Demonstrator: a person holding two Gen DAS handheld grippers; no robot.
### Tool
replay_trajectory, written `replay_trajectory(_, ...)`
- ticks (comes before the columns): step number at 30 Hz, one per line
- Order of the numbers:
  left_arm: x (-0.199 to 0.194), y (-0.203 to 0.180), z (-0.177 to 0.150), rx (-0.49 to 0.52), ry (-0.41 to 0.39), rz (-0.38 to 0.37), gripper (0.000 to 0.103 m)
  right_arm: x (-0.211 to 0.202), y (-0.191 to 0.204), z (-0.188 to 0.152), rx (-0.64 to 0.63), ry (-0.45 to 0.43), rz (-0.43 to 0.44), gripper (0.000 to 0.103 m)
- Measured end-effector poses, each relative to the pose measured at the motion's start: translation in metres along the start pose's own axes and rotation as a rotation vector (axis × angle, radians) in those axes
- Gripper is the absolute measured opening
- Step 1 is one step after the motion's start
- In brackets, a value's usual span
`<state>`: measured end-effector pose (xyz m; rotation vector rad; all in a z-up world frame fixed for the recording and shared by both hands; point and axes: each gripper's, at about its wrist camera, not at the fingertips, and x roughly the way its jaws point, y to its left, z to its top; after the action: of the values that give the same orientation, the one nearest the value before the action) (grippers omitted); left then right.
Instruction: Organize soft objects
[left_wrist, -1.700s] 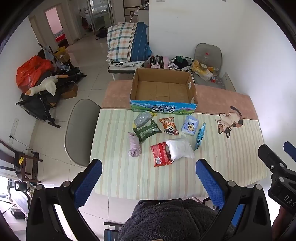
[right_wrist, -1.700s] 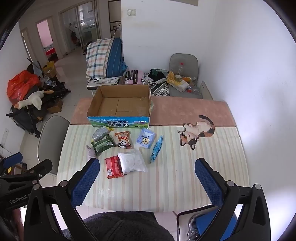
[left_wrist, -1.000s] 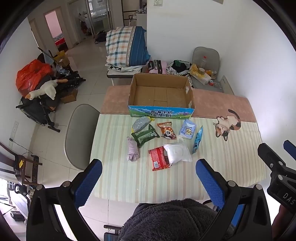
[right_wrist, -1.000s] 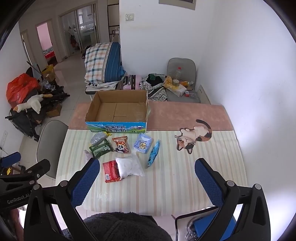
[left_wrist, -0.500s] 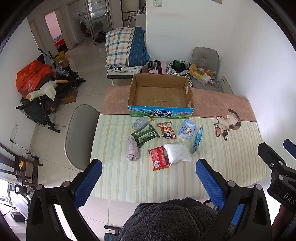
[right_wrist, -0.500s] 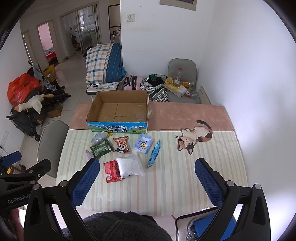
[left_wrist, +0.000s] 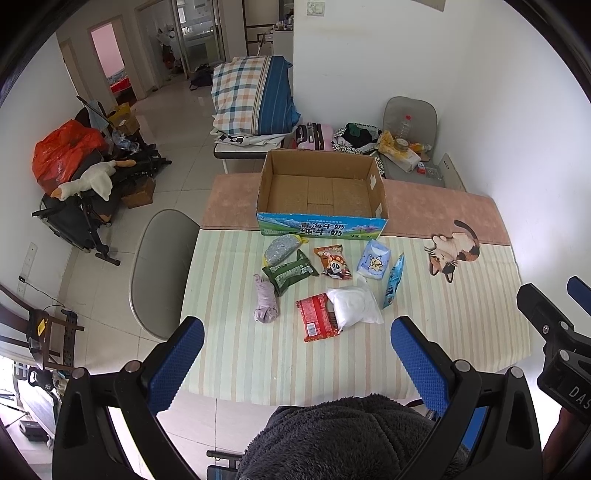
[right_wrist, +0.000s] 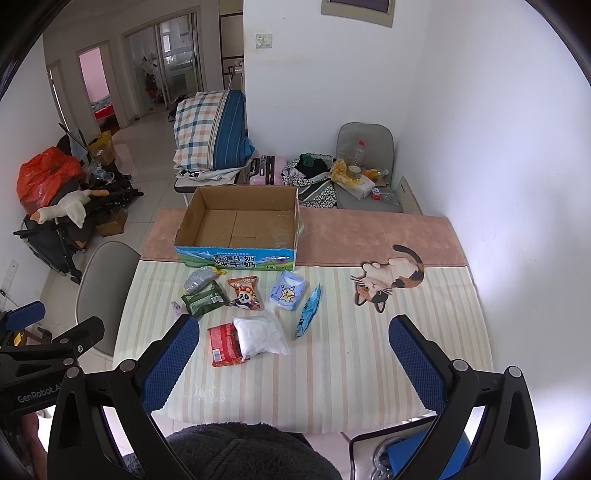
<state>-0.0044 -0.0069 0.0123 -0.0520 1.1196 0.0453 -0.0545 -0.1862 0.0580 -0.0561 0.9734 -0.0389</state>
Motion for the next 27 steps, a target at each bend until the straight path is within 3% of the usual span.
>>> replay_trajectory(27, -0.0069, 0.0026, 0.001, -0.018, -0.028, 0.006, 0.103, -0.0055, -0.004, 0.0007, -0.017, -0.036, 0.025, 0.103)
